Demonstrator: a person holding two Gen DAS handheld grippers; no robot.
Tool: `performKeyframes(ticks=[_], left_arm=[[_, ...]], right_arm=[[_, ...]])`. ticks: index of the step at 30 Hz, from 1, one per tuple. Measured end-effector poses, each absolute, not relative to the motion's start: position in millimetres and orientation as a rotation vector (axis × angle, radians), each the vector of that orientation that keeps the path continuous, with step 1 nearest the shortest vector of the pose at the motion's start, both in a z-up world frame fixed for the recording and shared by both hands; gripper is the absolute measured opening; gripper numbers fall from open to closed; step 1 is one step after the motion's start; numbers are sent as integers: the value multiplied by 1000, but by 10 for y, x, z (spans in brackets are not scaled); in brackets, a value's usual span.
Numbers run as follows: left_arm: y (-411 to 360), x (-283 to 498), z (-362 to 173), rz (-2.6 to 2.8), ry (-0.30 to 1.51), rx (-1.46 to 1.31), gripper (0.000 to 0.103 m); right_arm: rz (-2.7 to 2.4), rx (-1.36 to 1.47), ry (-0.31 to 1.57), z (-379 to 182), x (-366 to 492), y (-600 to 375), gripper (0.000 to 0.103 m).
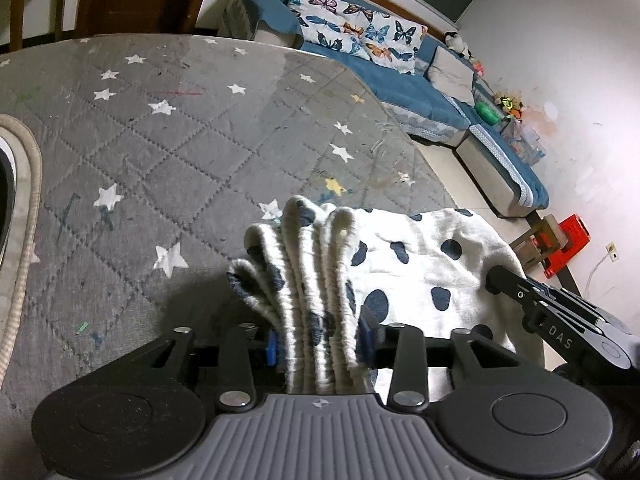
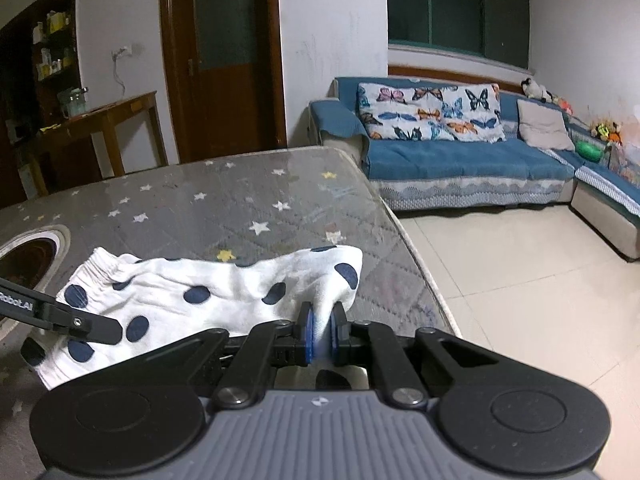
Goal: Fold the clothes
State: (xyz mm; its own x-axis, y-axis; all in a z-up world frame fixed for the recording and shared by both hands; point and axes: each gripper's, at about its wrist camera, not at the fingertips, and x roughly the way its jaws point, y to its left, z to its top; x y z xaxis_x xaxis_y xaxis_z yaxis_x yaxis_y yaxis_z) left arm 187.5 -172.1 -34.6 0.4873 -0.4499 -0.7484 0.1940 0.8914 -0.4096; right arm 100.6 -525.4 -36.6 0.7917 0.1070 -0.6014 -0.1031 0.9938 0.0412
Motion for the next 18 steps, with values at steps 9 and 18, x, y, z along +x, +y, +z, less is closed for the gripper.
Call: performKeyframes(ticks=[9, 18], left_arm=[[-1654, 1877, -384, -401, 992, -290, 50], [-1564, 1803, -371, -402, 974, -250, 49]], right_arm=[[93, 11, 707, -585, 1108, -5337, 16], [113, -1, 731, -721, 1067, -5286, 20]])
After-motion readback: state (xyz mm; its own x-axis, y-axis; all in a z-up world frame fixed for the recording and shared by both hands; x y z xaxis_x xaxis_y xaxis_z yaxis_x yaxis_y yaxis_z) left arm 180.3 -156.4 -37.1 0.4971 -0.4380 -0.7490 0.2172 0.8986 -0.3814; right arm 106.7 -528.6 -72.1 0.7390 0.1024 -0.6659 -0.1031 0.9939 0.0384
